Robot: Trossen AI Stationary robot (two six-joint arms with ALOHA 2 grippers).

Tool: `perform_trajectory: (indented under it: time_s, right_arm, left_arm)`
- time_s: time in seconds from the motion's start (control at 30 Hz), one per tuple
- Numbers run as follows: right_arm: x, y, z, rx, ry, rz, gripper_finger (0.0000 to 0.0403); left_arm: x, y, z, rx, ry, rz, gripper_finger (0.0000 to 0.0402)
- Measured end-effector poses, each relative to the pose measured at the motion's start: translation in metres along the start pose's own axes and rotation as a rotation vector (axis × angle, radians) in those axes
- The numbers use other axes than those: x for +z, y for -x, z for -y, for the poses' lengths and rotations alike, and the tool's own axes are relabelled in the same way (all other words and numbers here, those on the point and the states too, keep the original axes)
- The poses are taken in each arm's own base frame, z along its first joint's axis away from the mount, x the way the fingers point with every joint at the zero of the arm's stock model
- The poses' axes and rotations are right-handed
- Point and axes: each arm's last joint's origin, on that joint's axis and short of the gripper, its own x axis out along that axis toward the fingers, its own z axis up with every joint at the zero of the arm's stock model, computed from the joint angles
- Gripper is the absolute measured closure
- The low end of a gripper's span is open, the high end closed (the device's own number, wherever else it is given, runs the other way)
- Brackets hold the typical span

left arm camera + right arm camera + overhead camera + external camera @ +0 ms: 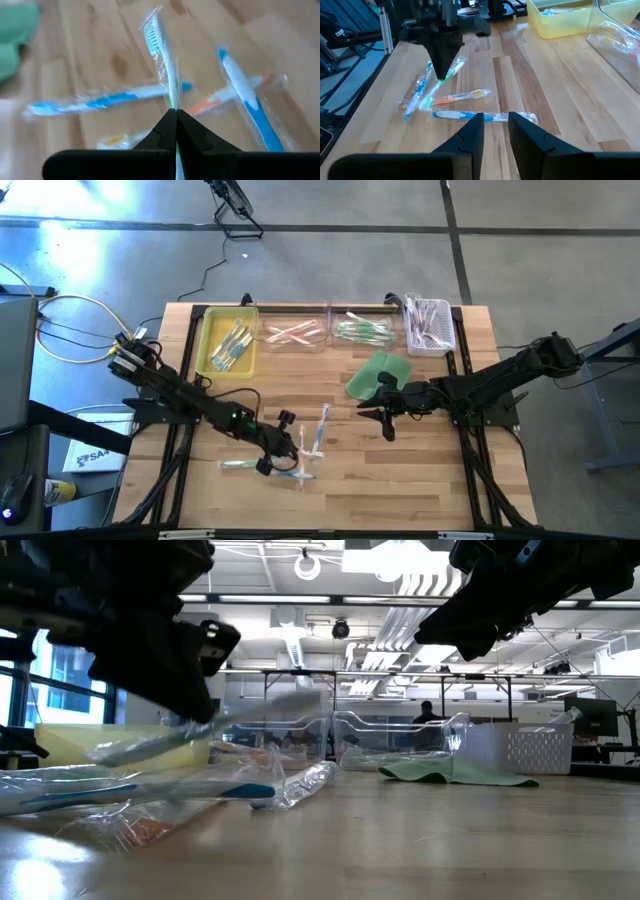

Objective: Pick & Place Toothbrushes
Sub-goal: Put the green toothbrush into the right transparent bin

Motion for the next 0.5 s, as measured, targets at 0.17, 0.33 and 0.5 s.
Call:
perform_trajectory:
  time_s: [0.17, 0.33, 0.5]
  right_arm:
    - [0.0, 0.0, 0.0, -0.001, 0.002, -0.003, 0.0321]
    - [0.0, 0.0, 0.0, -0.002, 0.003, -0.004, 0.0321]
    - [0.0, 0.0, 0.0, -0.002, 0.004, -0.005, 0.0321]
  left_arm:
    - [0.009, 0.017, -0.014, 0.034, -0.021, 0.049, 0.0401]
    - [0.019, 0.035, -0.029, 0.08, -0.049, 0.124, 0.0401]
    - [0.024, 0.053, -0.045, 0.096, -0.051, 0.176, 0.0401]
